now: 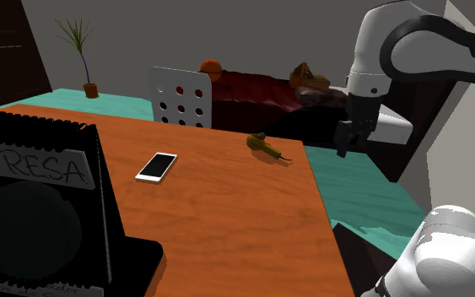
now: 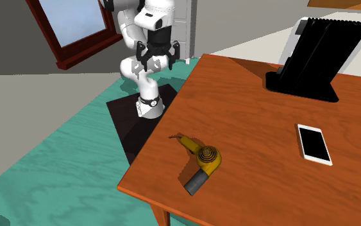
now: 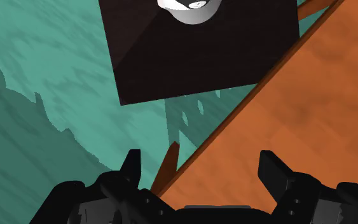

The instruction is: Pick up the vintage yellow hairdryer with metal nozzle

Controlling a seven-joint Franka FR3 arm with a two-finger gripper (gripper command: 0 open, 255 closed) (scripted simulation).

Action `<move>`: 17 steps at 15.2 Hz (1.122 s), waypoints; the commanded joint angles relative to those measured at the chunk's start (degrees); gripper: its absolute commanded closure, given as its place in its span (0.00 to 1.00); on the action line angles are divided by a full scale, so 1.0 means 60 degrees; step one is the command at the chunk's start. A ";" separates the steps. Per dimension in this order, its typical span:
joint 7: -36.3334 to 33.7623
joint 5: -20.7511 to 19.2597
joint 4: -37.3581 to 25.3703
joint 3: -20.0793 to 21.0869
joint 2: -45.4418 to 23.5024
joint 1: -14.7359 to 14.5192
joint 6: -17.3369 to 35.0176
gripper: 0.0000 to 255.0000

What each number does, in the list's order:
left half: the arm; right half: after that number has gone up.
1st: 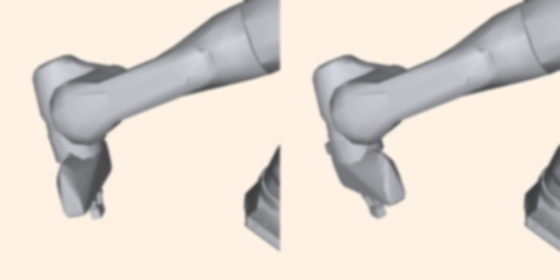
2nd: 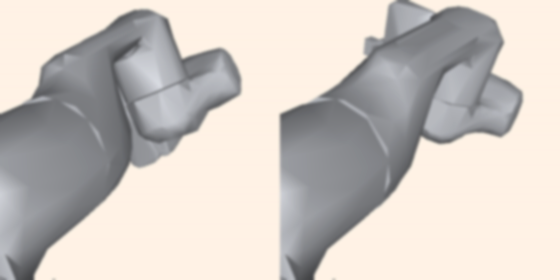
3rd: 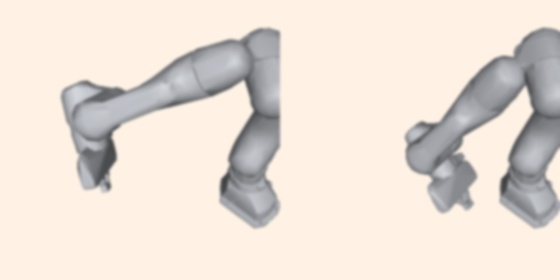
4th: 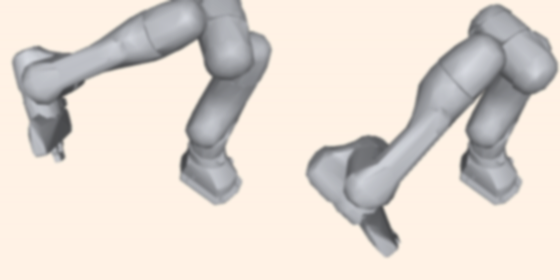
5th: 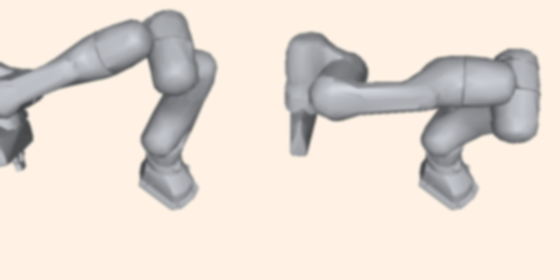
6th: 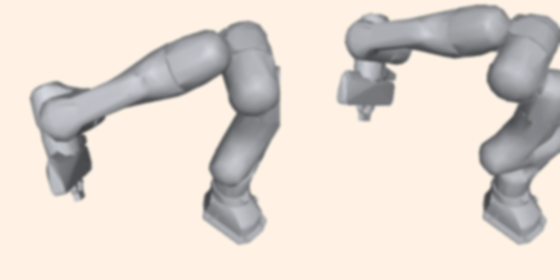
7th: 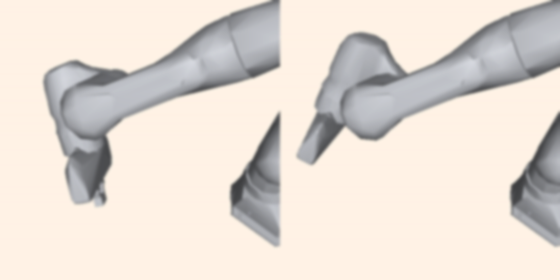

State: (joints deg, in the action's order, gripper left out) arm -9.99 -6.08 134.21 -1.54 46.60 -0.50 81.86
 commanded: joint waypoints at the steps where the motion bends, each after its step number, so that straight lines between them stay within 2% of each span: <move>1: 0.0000 0.0000 0.0000 0.0000 0.0000 0.0000 0.0000 0.00; 10: 0.1507 0.0228 -0.0065 -0.1171 -0.2174 -0.0378 0.3147 0.00; 17: 0.2968 0.1051 -0.0911 -0.1972 -0.4315 -0.0850 0.5106 0.00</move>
State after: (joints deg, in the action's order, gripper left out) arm 6.36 -0.66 129.60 -12.68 22.40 -5.19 111.02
